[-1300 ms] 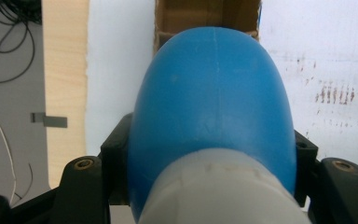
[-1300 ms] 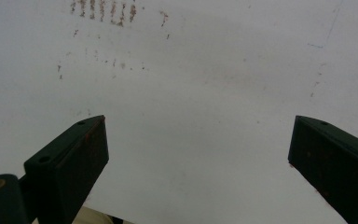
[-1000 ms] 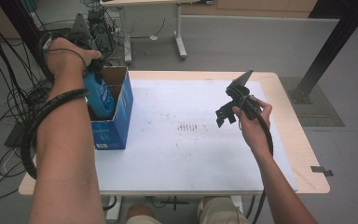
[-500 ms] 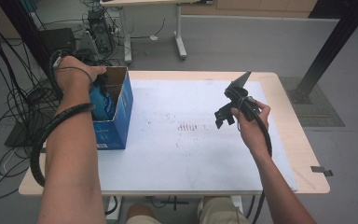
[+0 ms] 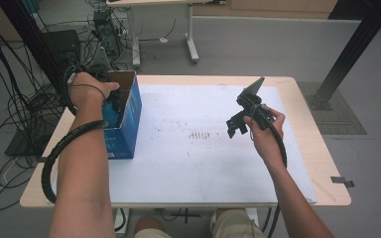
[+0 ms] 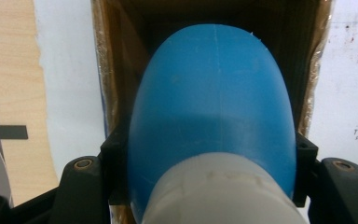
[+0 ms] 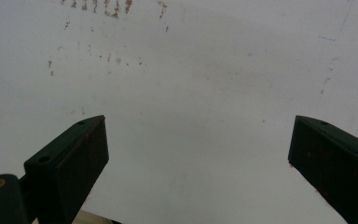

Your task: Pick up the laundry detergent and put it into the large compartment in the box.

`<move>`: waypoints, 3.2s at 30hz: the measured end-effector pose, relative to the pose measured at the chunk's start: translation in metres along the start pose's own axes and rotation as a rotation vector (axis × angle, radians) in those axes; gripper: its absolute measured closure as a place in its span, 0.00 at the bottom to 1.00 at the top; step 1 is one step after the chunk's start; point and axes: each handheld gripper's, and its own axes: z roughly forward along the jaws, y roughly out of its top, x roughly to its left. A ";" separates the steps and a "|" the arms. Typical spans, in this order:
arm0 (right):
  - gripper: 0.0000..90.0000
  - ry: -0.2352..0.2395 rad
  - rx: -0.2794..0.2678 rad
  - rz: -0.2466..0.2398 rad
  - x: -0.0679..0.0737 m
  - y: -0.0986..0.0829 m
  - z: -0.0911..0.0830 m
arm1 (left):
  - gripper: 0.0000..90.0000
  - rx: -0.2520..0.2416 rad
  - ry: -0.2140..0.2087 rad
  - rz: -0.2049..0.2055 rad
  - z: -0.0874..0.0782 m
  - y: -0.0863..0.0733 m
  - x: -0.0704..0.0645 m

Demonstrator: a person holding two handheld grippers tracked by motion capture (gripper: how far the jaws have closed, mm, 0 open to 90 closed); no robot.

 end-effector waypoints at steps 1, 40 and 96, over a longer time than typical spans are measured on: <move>0.05 0.001 0.000 0.001 0.000 0.000 0.000 | 0.42 -0.002 0.001 0.000 0.002 -0.001 0.000; 0.05 -0.007 0.002 0.007 -0.005 0.001 0.002 | 0.42 -0.016 0.022 0.058 0.033 -0.005 -0.010; 0.05 -0.003 -0.008 0.010 -0.005 -0.001 -0.003 | 0.42 -0.039 0.025 0.063 0.034 -0.012 -0.012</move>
